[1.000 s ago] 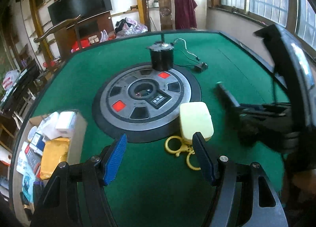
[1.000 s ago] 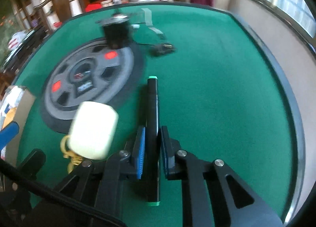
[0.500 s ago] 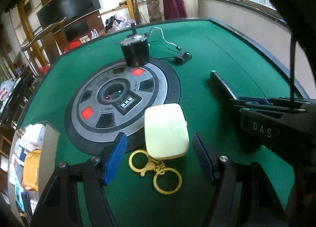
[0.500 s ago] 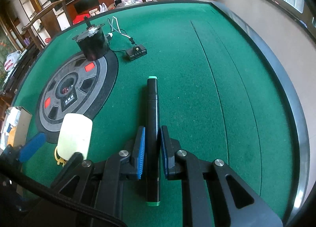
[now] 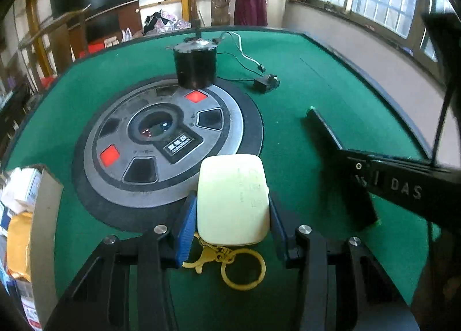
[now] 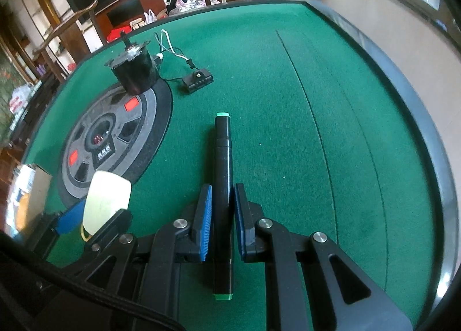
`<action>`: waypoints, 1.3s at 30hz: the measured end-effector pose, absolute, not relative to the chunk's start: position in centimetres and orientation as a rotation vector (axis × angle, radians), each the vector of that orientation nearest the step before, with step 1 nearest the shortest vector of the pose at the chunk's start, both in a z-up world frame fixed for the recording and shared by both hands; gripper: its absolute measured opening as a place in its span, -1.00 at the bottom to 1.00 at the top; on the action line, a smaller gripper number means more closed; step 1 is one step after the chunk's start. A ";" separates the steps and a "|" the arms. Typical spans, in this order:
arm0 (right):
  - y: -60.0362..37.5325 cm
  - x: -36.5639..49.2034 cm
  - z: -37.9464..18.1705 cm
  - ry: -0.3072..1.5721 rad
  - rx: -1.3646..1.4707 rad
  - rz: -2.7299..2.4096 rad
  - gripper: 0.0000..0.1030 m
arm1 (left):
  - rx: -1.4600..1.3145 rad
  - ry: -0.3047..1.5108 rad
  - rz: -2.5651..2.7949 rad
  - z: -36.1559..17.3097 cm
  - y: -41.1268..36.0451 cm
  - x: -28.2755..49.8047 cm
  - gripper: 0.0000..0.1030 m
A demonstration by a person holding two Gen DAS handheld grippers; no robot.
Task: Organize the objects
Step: 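Grasp the green-capped marker with the right tool while the left tool grasps the cream case with keyrings, then carry the cream case and marker into the tray and open both tools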
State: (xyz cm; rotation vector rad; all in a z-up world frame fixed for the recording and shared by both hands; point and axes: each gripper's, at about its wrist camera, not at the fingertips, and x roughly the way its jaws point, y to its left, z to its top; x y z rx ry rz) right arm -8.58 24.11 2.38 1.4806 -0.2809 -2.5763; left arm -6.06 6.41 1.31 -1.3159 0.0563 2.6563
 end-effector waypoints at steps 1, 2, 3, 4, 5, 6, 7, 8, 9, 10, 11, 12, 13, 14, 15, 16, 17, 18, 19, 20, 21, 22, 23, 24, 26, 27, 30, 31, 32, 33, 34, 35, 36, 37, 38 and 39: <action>24.3 -8.6 2.3 -0.318 1.480 -2.558 -0.76 | -1.297 0.031 2.663 1.9 5.9 -5.6 -0.22; 24.5 -8.7 2.3 -0.357 1.479 -2.535 -0.76 | -1.281 0.015 2.671 2.3 5.5 -5.2 -0.22; 24.7 -8.6 2.2 -0.394 1.476 -2.514 -0.77 | -1.260 -0.007 2.681 3.0 5.0 -4.6 -0.22; 24.8 -8.7 2.1 -0.427 1.474 -2.490 -0.77 | -1.249 -0.019 2.685 3.4 4.5 -4.3 -0.22; 25.0 -8.7 2.0 -0.474 1.469 -2.454 -0.77 | -1.233 -0.040 2.693 4.1 3.8 -3.6 -0.22; 25.0 -8.7 1.9 -0.502 1.465 -2.430 -0.77 | -1.218 -0.064 2.701 4.7 3.0 -3.0 -0.22; 25.0 -8.7 1.7 -0.534 1.460 -2.400 -0.77 | -1.202 -0.087 2.711 5.3 2.0 -2.2 -0.22; 25.0 -8.6 1.6 -0.571 1.449 -2.366 -0.77 | -1.186 -0.104 2.721 5.8 1.1 -1.5 -0.22; 24.8 -8.5 1.5 -0.606 1.435 -2.332 -0.77 | -1.172 -0.122 2.733 6.3 0.2 -0.9 -0.22; 24.6 -8.4 1.5 -0.634 1.417 -2.300 -0.77 | -1.153 -0.154 2.751 6.9 -1.3 0.2 -0.22; 24.3 -8.3 1.6 -0.644 1.405 -2.282 -0.77 | -1.143 -0.178 2.759 7.3 -2.3 0.9 -0.22; 23.9 -8.1 1.6 -0.653 1.390 -2.265 -0.77 | -1.131 -0.205 2.769 7.7 -3.6 1.8 -0.22; 23.4 -7.9 1.6 -0.665 1.379 -2.245 -0.76 | -1.110 -0.235 2.787 8.2 -5.2 3.0 -0.22; 22.9 -7.8 1.6 -0.684 1.370 -2.216 -0.76 | -1.097 -0.251 2.801 8.6 -6.4 3.9 -0.22; 22.4 -7.6 1.5 -0.709 1.369 -2.185 -0.76 | -1.079 -0.270 2.819 9.1 -8.0 5.1 -0.22; 22.0 -7.4 1.5 -0.727 1.368 -2.158 -0.76 | -1.071 -0.281 2.831 9.4 -9.0 5.7 -0.22; 21.3 -7.0 1.5 -0.741 1.364 -2.130 -0.76 | -1.061 -0.294 2.848 9.8 -10.6 6.6 -0.22; 21.0 -6.6 1.7 -0.746 1.358 -2.119 -0.76 | -1.053 -0.307 2.862 10.1 -11.8 7.4 -0.22; 20.3 -6.0 1.9 -0.750 1.350 -2.107 -0.76 | -1.044 -0.330 2.878 10.5 -13.6 8.5 -0.21; 19.5 -5.4 2.2 -0.754 1.341 -2.090 -0.76 | -1.046 -0.343 2.885 10.6 -14.7 9.2 -0.21; 18.6 -4.7 2.6 -0.759 1.330 -2.069 -0.76 | -1.051 -0.361 2.888 10.7 -15.9 9.8 -0.21; 17.6 -4.1 2.9 -0.756 1.324 -2.049 -0.76 | -1.057 -0.400 2.895 10.8 -17.6 10.5 -0.21; 16.2 -3.4 3.5 -0.741 1.316 -2.032 -0.76 | -1.065 -0.422 2.897 10.7 -18.6 10.9 -0.21; 15.2 -2.9 3.9 -0.729 1.310 -2.022 -0.76 | -1.070 -0.442 2.899 10.6 -19.7 11.5 -0.21; 12.6 -1.7 4.8 -0.697 1.298 -1.991 -0.76 | -1.083 -0.485 2.920 10.0 -21.8 12.5 -0.21; 11.1 -1.1 5.2 -0.679 1.292 -1.974 -0.76 | -1.099 -0.491 2.924 9.6 -22.4 12.7 -0.21; 7.0 0.1 5.7 -0.627 1.296 -1.933 -0.76 | -1.161 -0.526 2.928 7.9 -24.2 12.9 -0.21; 5.7 0.4 5.6 -0.613 1.304 -1.921 -0.75 | -1.183 -0.530 2.927 7.2 -24.6 12.6 -0.21; 4.4 0.6 5.4 -0.600 1.315 -1.908 -0.75 | -1.205 -0.526 2.939 6.4 -25.0 12.6 -0.21; 3.1 0.9 4.9 -0.590 1.330 -1.894 -0.75 | -1.223 -0.518 2.951 5.9 -25.4 12.6 -0.21; 2.2 1.2 4.6 -0.583 1.341 -1.884 -0.75 | -1.244 -0.523 2.952 5.2 -25.7 12.4 -0.21; 1.1 1.3 4.3 -0.571 1.355 -1.874 -0.75 | -1.253 -0.539 2.943 4.7 -26.0 12.4 -0.21; 0.1 1.5 3.9 -0.556 1.369 -1.870 -0.75 | -1.263 -0.557 2.932 4.2 -26.3 12.3 -0.21; -0.8 1.7 3.6 -0.540 1.382 -1.868 -0.75 | -1.276 -0.574 2.918 3.5 -26.9 12.2 -0.21; -1.7 1.9 3.3 -0.521 1.394 -1.868 -0.75 | -1.282 -0.579 2.912 3.2 -27.2 12.0 -0.21; -2.4 1.9 3.1 -0.512 1.394 -1.866 -0.75 | -1.285 -0.581 2.908 2.9 -27.2 11.7 -0.21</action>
